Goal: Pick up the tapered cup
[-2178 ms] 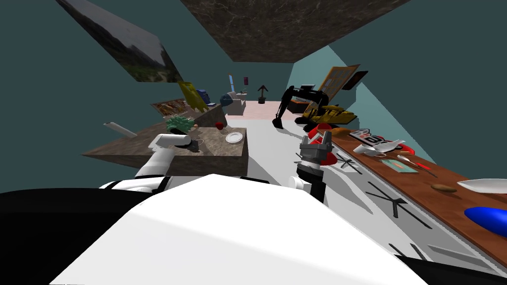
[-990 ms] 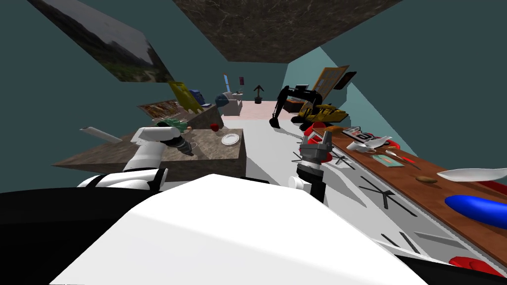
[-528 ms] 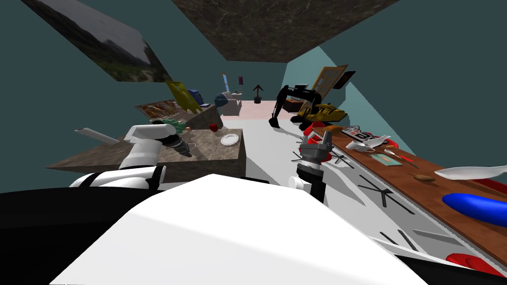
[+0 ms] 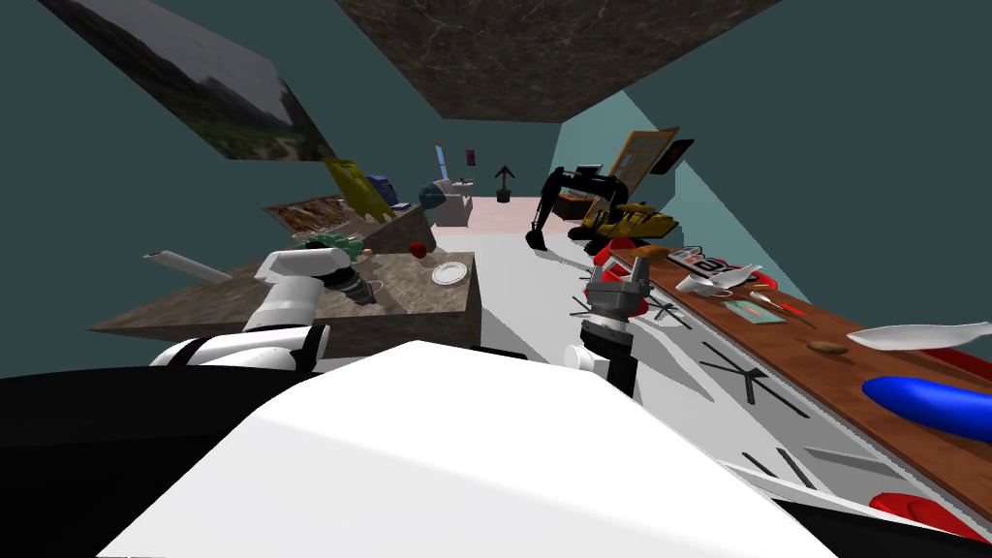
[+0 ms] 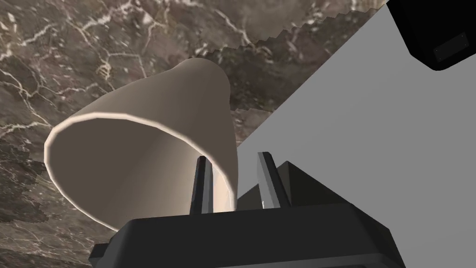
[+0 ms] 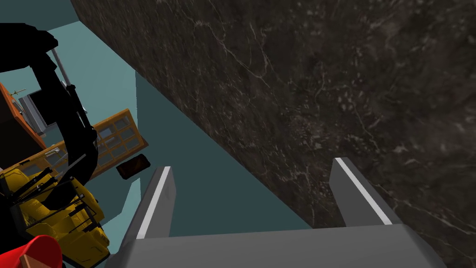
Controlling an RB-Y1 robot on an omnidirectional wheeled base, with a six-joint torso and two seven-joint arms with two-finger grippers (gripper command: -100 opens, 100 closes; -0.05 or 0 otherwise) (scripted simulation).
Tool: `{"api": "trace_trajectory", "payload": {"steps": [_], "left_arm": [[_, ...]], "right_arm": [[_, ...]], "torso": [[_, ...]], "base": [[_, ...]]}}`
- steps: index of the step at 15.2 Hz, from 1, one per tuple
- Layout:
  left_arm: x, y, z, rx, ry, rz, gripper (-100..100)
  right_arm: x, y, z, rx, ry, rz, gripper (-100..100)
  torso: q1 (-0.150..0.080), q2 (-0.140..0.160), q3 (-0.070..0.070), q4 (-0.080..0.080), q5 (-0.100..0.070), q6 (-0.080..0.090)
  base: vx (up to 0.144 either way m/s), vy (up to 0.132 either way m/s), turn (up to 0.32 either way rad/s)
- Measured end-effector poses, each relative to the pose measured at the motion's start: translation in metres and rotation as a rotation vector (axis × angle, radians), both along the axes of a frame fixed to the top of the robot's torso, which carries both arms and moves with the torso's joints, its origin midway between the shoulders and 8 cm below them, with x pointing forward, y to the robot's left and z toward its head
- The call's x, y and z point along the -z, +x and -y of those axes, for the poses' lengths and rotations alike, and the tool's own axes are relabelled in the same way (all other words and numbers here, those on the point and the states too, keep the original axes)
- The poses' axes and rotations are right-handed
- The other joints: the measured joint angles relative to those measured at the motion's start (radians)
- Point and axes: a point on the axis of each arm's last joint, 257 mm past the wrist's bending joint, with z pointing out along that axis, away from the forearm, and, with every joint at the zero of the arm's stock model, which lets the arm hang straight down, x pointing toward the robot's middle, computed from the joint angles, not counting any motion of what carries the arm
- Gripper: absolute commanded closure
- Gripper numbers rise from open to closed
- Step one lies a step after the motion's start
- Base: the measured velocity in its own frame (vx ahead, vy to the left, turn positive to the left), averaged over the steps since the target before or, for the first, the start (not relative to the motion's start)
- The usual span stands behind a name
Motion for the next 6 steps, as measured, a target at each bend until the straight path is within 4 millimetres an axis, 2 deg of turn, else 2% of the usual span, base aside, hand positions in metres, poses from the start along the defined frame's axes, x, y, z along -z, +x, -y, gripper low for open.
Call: {"api": "trace_trajectory", "payload": {"steps": [3,6], "left_arm": [[0.0,0.0,0.0,0.002,0.0,-0.002,100],[-0.014,0.0,0.0,0.001,0.001,0.002,100]], "right_arm": [[0.0,0.0,0.0,0.0,0.0,0.0,0],[0.0,0.0,0.0,0.0,0.0,0.0,0]], "torso": [[0.002,0.0,0.0,0.0,0.001,-0.001],[0.001,0.001,0.001,0.001,0.0,-0.001]], "base": [[0.001,0.0,0.006],[0.004,-0.001,0.011]]}}
